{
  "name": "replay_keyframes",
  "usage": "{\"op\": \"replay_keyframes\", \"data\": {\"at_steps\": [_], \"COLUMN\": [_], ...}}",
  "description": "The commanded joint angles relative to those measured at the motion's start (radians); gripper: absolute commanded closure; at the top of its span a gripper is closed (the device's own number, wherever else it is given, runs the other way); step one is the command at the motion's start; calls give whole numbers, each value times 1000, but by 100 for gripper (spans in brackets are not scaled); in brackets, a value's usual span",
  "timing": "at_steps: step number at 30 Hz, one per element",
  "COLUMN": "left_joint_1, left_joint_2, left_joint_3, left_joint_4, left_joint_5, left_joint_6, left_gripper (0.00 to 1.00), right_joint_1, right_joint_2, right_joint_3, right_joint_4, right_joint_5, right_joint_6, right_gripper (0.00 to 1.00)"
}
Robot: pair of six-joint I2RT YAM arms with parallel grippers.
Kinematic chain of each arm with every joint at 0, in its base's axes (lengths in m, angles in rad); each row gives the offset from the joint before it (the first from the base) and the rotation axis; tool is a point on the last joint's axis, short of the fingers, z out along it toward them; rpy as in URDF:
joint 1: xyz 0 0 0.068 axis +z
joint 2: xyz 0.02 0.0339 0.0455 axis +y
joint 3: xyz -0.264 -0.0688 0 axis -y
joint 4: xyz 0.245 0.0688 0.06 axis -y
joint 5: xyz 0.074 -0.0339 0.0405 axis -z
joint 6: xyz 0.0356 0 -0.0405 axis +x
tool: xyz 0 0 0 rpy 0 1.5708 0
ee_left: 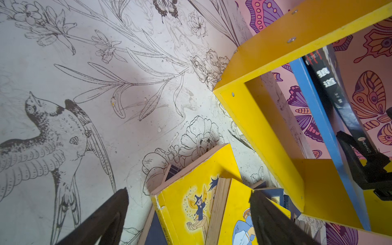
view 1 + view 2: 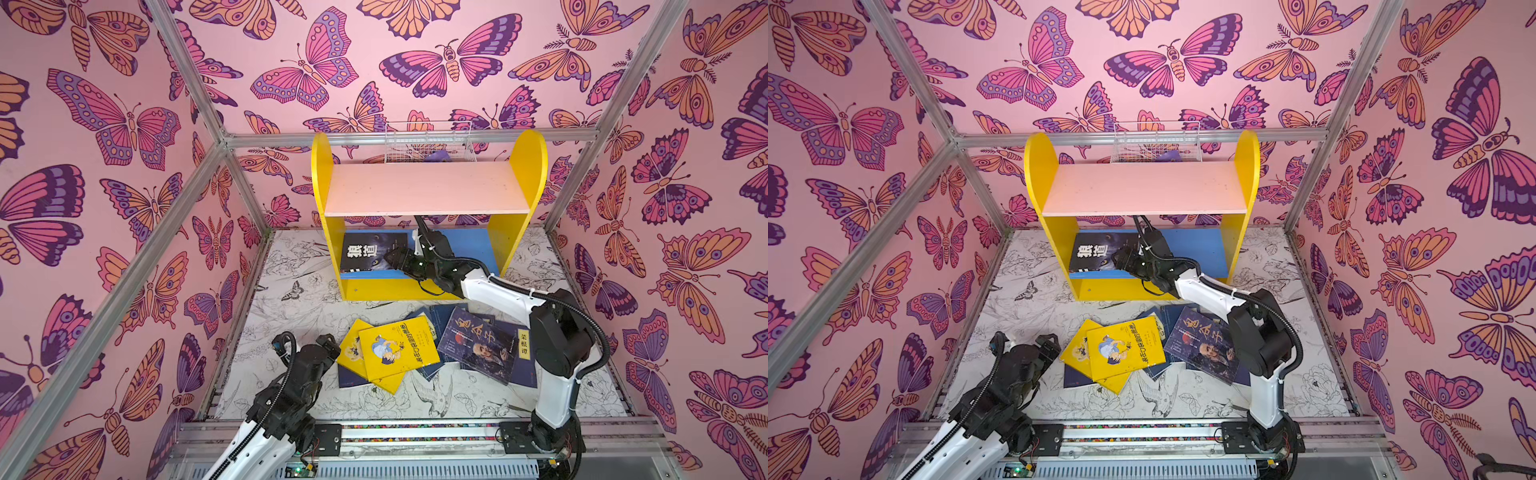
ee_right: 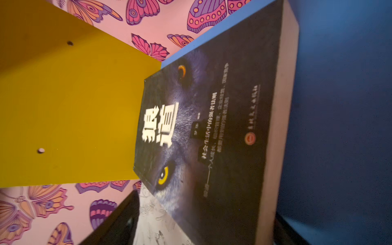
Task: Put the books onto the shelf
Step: 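Stand the wolf-cover book on the blue shelf and open the right gripper, then withdraw the right gripper and reach both grippers to the yellow cartoon book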
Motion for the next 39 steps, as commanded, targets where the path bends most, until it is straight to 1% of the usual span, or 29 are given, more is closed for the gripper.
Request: {"op": "replay_keyframes", "data": {"at_steps": [1,3,6,10,13,16,18,21,23,25,26,27,29,31,33,35,39], "left_joint_1": [-1,-1,-1,-1,-1,-1,-1,-1,-1,-1,-1,-1,-3,-8,-11,-13,-15], "left_joint_2": [9,11,15,26,56,109,159,247,306,374,411,441,502,540,562,581,609], "left_joint_3": [-13,-12,-9,-9,1,1,40,59,80,100,110,120,142,158,163,162,160], "left_joint_4": [12,11,11,17,57,123,159,200,210,223,229,236,242,243,245,246,251], "left_joint_5": [13,16,17,26,60,145,218,318,366,411,433,450,485,491,488,489,501], "left_joint_6": [-3,0,8,26,93,200,272,368,428,473,488,497,517,527,530,533,543], "left_gripper": [9,9,8,8,8,9,9,10,10,10,10,10,10,10,10,11,11], "right_joint_1": [17,17,22,24,24,23,24,24,22,22,22,22,16,-2,-15,-15,-14], "right_joint_2": [14,22,7,-55,-129,-235,-303,-396,-423,-423,-417,-411,-415,-439,-467,-475,-422], "right_joint_3": [88,120,118,69,0,-122,-210,-324,-374,-395,-402,-404,-431,-477,-516,-524,-510], "right_joint_4": [-274,-328,-361,-358,-340,-296,-311,-345,-383,-438,-472,-502,-532,-514,-476,-456,-458], "right_joint_5": [127,169,232,323,349,298,231,78,-23,-94,-108,-98,-30,-7,-32,-81,-172], "right_joint_6": [-137,-154,-182,-228,-293,-390,-447,-509,-526,-536,-533,-522,-480,-447,-445,-476,-512], "right_gripper": [16,15,12,11,11,12,12,13,13,13,13,13,13,13,13,13,15]}}
